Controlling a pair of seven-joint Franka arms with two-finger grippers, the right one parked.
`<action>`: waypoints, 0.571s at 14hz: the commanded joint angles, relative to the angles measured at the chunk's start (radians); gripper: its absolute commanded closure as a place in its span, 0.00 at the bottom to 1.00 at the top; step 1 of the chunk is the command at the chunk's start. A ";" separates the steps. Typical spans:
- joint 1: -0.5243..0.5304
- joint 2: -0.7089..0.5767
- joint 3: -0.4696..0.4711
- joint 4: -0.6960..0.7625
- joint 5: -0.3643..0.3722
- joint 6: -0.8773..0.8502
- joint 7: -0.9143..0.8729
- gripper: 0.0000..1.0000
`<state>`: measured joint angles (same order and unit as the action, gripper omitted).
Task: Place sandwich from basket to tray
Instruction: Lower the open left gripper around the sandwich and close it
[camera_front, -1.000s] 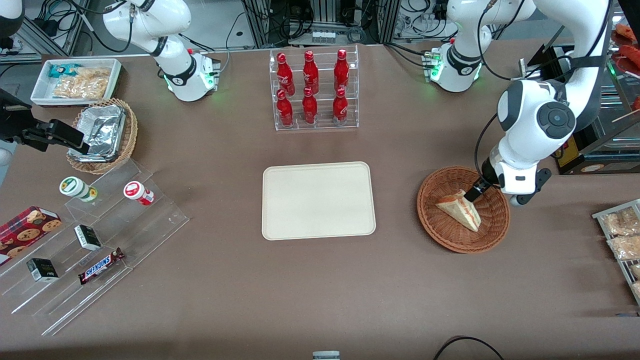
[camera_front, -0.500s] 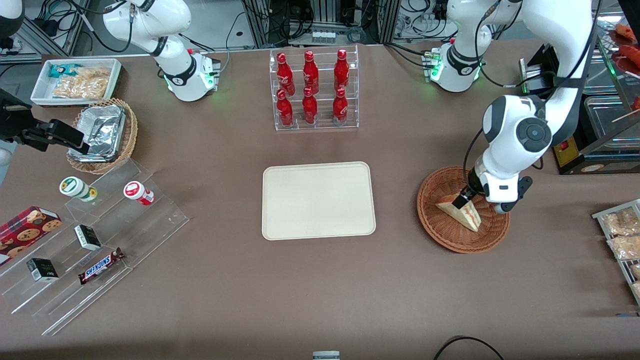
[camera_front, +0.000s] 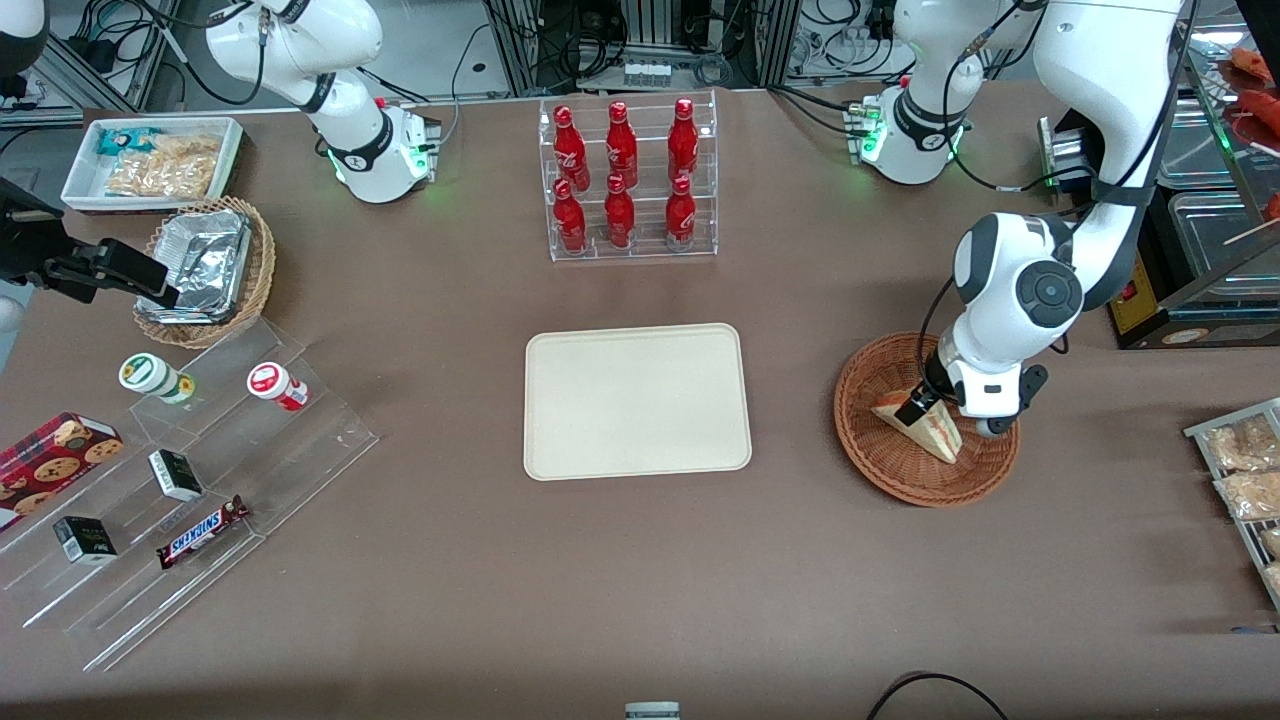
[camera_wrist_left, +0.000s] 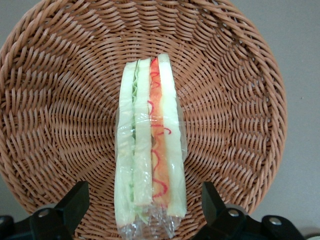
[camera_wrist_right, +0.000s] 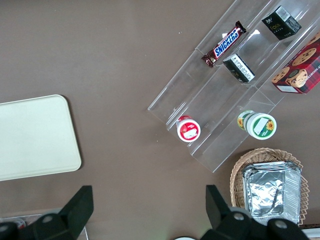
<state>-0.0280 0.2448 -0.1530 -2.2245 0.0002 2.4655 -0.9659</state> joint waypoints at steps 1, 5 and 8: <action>-0.001 0.019 0.004 -0.004 -0.011 0.038 -0.014 0.30; 0.000 0.030 0.004 0.009 -0.011 0.044 -0.011 0.85; 0.003 0.015 0.007 0.023 -0.009 0.027 0.001 0.85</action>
<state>-0.0266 0.2726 -0.1494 -2.2130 -0.0003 2.4954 -0.9671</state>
